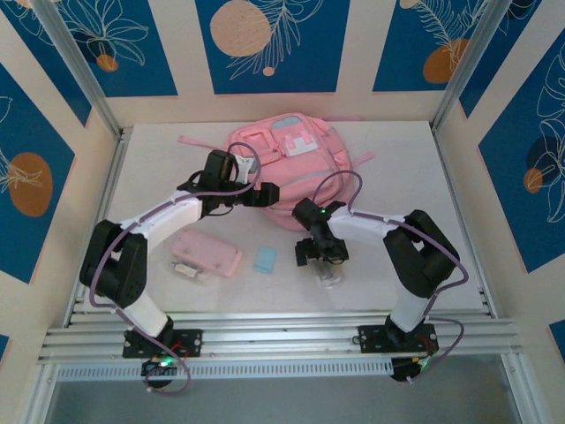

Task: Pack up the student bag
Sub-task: Pick up the loose stationery at the center of the table.

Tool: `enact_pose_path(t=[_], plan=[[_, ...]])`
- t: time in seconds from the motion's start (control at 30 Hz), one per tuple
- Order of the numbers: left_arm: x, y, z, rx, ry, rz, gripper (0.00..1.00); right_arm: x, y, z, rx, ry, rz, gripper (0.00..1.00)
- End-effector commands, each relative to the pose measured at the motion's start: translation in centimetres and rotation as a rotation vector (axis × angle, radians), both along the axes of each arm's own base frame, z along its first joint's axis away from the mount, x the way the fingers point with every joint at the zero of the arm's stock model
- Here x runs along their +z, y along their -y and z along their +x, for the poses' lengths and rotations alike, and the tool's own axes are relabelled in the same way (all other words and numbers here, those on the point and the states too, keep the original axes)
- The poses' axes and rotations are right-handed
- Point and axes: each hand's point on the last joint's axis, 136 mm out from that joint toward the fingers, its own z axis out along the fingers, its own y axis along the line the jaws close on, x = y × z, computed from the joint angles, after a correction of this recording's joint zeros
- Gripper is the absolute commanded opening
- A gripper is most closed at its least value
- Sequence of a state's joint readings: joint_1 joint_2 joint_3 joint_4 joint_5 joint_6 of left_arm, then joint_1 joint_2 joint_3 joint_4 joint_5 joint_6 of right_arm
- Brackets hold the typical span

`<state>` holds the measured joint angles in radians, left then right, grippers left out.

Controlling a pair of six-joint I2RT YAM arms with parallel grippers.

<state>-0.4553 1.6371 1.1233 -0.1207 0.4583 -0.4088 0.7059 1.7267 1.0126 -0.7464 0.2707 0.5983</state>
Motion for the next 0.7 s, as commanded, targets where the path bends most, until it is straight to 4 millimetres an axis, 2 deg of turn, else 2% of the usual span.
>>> enact_pose_path(t=[0.0, 0.27, 0.37, 0.5, 0.67], plan=[[0.7, -0.8, 0.0, 0.015, 0.026, 0.005, 0.98, -2.2, 0.5, -2.1, 0.007, -0.095, -0.017, 0.86], [1.2, -0.9, 0.3, 0.008, 0.048, 0.025, 0.97, -1.4, 0.5, -2.7, -0.004, -0.097, 0.006, 0.47], [1.4, -0.8, 0.3, 0.005, 0.053, 0.023, 0.97, -0.8, 0.3, -2.7, -0.009, -0.094, 0.025, 0.39], [1.6, -0.8, 0.5, 0.002, 0.058, 0.024, 0.97, 0.3, 0.1, -2.6, -0.016, -0.082, 0.046, 0.36], [1.9, -1.0, 0.7, 0.006, 0.075, 0.045, 0.97, 2.0, 0.0, -2.6, -0.030, -0.066, 0.074, 0.20]])
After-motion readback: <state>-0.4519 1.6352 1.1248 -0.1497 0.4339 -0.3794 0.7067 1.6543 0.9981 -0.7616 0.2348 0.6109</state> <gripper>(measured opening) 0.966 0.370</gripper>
